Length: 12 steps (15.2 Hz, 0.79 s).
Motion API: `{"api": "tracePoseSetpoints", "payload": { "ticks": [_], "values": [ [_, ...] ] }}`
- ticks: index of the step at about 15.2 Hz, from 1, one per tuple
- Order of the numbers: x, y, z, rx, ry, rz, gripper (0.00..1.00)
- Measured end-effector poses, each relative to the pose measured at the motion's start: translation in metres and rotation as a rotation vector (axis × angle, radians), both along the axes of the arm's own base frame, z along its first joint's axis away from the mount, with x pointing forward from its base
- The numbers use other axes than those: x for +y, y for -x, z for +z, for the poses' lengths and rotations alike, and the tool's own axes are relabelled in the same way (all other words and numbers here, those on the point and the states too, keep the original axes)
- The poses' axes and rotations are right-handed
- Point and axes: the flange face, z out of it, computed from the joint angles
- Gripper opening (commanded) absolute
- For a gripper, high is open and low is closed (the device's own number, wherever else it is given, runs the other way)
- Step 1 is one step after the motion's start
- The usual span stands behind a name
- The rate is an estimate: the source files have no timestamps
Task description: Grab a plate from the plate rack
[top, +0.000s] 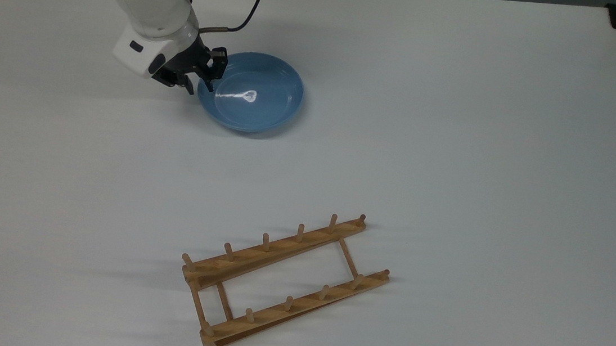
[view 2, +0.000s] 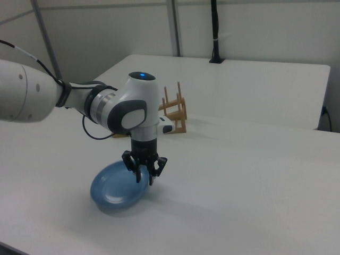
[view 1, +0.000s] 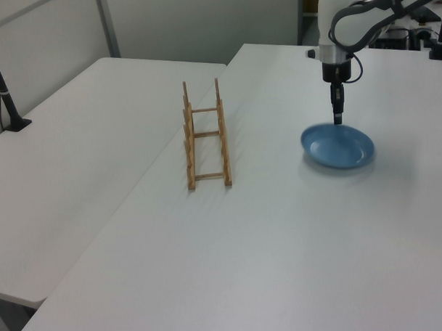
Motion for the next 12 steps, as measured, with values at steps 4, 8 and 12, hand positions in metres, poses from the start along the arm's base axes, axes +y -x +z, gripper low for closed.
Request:
{"api": "tracePoseSetpoints", "payload": {
  "ticks": [4, 8, 12],
  "values": [
    [-0.005, -0.007, 0.018, -0.03, 0.015, -0.088, 1.0],
    [-0.001, -0.019, 0.101, -0.076, 0.037, -0.339, 1.0],
    [0.031, 0.001, 0.225, -0.054, 0.045, -0.519, 1.0]
  ]
}}
